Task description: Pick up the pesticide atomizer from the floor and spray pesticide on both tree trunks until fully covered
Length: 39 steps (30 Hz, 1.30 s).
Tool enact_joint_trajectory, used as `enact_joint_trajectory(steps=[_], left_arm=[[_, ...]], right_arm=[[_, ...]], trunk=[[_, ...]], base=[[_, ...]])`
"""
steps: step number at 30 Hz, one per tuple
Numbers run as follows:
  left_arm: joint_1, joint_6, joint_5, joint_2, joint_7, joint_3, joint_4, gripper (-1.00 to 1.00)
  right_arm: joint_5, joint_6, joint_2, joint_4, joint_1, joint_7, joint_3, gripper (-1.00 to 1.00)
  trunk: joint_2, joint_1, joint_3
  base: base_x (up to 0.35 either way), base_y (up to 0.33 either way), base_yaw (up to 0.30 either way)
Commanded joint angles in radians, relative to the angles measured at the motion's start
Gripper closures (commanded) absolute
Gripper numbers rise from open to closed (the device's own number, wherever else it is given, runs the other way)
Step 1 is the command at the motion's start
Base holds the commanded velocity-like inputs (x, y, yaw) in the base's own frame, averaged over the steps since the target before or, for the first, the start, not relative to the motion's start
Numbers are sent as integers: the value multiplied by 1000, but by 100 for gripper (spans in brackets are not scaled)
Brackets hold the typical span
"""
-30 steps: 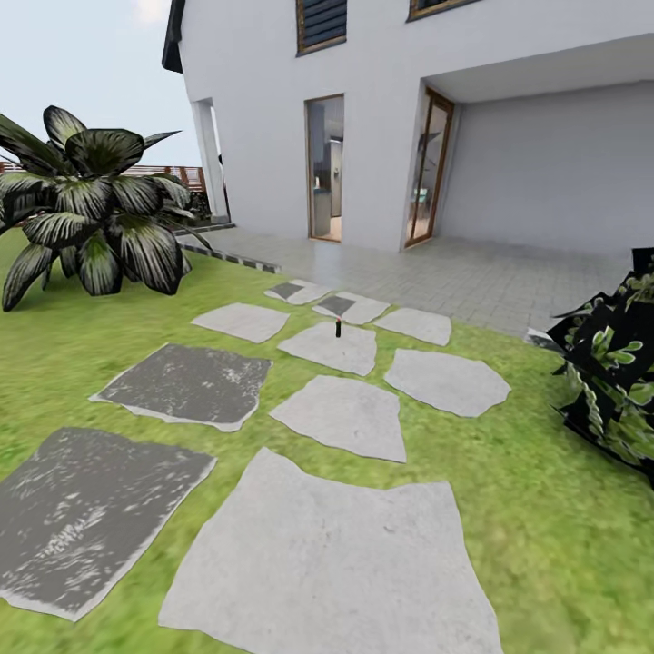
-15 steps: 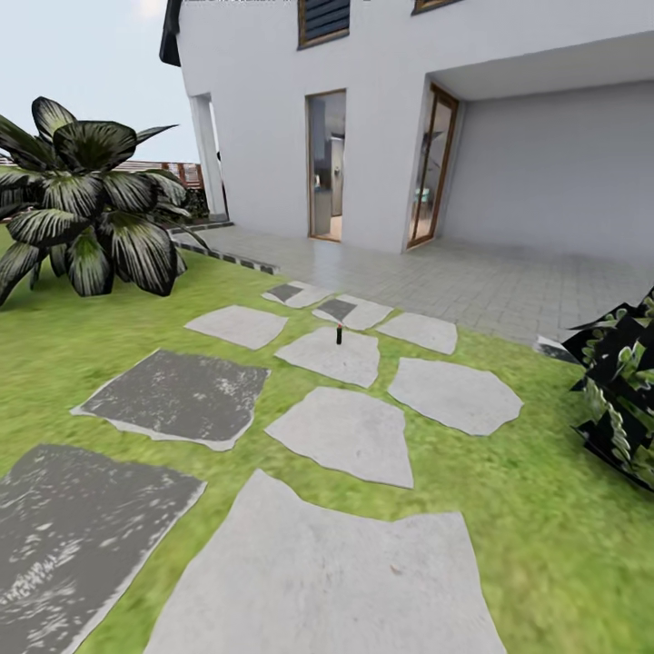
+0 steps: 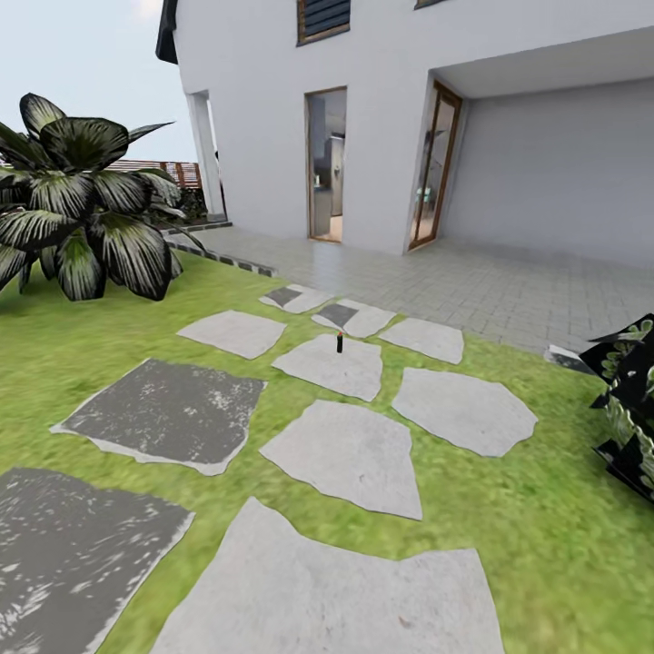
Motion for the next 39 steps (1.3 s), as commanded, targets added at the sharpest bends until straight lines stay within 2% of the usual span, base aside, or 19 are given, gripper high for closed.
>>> enact_joint_trajectory(steps=[1, 34, 39], left_arm=[[-1, -3, 1, 0, 2, -1, 1, -100], [-1, -3, 1, 0, 3, -1, 1, -100], [-1, -3, 1, 0, 2, -1, 1, -100]], right_arm=[[1, -3, 0, 1, 0, 0, 0, -100], [1, -3, 0, 1, 0, 0, 1, -100], [1, -2, 0, 1, 0, 0, 0, -100]], trunk=[[0, 0, -1], [0, 0, -1], [0, 0, -1]], base=[[340, 0, 0], [340, 0, 0], [340, 0, -161]])
